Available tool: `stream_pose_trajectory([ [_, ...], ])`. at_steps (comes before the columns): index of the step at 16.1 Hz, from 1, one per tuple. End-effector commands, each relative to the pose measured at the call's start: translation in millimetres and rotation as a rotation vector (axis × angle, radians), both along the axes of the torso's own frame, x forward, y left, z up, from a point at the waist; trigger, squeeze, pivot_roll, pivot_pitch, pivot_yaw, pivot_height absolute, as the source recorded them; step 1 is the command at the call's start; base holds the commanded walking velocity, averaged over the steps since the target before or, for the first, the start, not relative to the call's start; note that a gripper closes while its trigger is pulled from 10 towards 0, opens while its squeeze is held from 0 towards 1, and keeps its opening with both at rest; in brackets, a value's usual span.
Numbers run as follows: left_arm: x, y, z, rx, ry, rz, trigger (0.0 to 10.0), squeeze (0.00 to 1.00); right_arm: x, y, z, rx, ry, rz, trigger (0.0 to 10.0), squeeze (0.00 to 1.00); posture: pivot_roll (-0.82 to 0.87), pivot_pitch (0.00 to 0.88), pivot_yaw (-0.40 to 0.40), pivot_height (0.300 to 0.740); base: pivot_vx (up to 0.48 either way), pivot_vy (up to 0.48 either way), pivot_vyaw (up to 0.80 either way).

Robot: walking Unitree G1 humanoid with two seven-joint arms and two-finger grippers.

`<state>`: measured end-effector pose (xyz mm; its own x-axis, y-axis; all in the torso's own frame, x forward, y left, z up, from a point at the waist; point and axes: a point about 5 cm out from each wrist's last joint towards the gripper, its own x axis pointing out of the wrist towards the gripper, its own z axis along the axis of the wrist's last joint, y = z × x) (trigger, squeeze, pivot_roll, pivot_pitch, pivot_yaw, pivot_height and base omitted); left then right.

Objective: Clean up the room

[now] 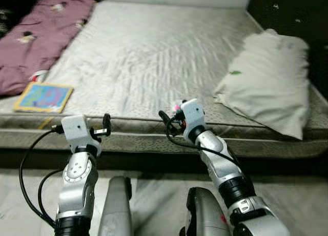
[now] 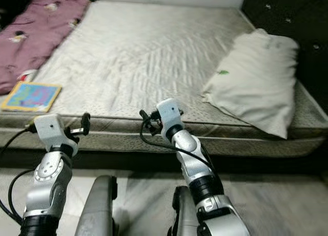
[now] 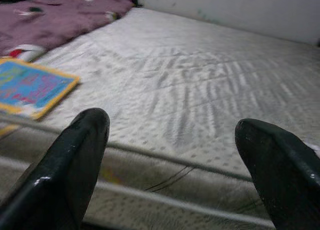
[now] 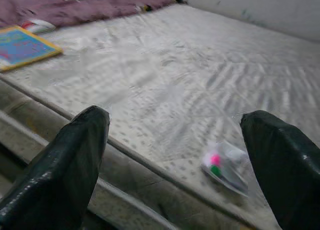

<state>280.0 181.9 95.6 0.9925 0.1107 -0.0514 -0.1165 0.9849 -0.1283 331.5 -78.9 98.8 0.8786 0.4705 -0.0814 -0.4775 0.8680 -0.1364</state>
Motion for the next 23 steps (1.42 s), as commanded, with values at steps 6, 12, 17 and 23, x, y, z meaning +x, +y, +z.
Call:
stream_pose_trajectory([
  [6, -6.2, -1.3, 2.2, -0.022, -0.01, 0.025, 10.0, 0.0, 1.0, 1.3, -1.0, 0.103, 0.022, -0.072, 10.0, 0.0, 0.06, 0.038, -0.04, 0.584, 0.0, 0.0, 0.0],
  [12, -1.5, -7.1, 4.4, -0.007, -0.02, 0.004, 10.0, 0.0, 2.0, -22.3, 4.5, 0.097, -0.043, -0.209, 10.0, 0.0, 0.04, 0.034, -0.039, 0.584, 0.0, 0.0, 0.0],
  [17, -19.5, 4.4, -8.6, -0.069, 0.029, 0.09, 10.0, 0.0, -8.1, -39.6, 0.4, 0.129, -0.021, -0.245, 10.0, 0.0, 0.05, 0.033, -0.054, 0.564, 0.0, 0.0, 0.0],
  [23, -18.2, -4.6, -7.7, -0.071, 0.028, 0.035, 10.0, 0.0, -11.9, -32.9, -0.6, 0.083, -0.047, -0.189, 10.0, 0.0, 0.04, 0.045, -0.04, 0.544, 0.0, 0.0, 0.0],
])
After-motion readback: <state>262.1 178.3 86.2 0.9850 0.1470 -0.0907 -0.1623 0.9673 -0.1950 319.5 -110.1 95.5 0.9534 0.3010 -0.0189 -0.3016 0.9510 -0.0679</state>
